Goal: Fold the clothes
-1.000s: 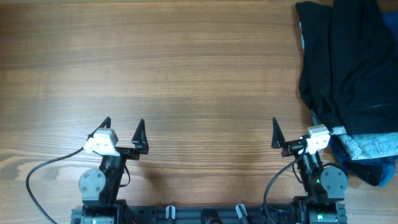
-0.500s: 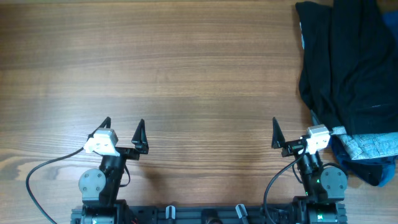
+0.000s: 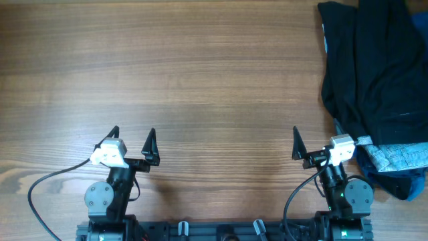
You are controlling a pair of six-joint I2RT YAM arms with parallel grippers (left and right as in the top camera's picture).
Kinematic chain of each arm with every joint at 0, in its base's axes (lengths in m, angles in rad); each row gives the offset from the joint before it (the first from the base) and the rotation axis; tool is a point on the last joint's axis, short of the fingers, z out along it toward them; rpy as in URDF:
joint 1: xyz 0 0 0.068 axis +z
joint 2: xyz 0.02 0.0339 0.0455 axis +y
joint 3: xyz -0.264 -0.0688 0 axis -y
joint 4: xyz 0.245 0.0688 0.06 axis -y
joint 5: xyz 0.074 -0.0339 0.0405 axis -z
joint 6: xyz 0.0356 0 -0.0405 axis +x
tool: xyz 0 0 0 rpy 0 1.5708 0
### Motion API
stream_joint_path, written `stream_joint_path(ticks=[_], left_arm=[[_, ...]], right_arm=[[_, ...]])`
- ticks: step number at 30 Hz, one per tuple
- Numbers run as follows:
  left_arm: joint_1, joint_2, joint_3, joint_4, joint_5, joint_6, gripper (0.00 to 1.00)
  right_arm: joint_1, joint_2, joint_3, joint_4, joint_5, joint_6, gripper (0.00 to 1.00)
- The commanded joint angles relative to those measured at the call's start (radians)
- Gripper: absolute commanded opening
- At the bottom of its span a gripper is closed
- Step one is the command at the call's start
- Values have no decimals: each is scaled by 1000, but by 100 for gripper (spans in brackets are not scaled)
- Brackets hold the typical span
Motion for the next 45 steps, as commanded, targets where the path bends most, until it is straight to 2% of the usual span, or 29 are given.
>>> stream_joint_path(ticks=[1, 11, 14, 18, 23, 27, 34, 40, 43, 45], left_arm=[[6, -11, -5, -3, 12, -5, 100], [6, -11, -5, 26, 11, -5, 100], [6, -11, -5, 82, 42, -10, 100], [6, -11, -1, 151, 65, -17, 100], [6, 32, 86, 108, 64, -24, 100], [6, 158, 206, 36, 65, -24, 100], [6, 542, 544, -89, 119, -24, 100], [6, 844, 879, -389, 121, -24, 100], [6, 972, 1002, -521, 193, -24, 100], [6, 1042, 1036, -554, 243, -24, 100]], right_arm=[[-2, -3, -1, 3, 17, 19, 100], [-2, -3, -1, 70, 39, 23, 100], [-2, -3, 6, 117, 40, 90, 100], [-2, -2, 59, 72, 39, 164, 100], [-2, 61, 173, -30, 39, 163, 100], [-2, 188, 316, -111, 39, 123, 100], [-2, 521, 636, -272, 40, 116, 100], [-2, 803, 958, -599, 40, 114, 100], [-2, 931, 1096, -735, 14, 114, 100], [-2, 993, 1134, -756, -8, 141, 100]])
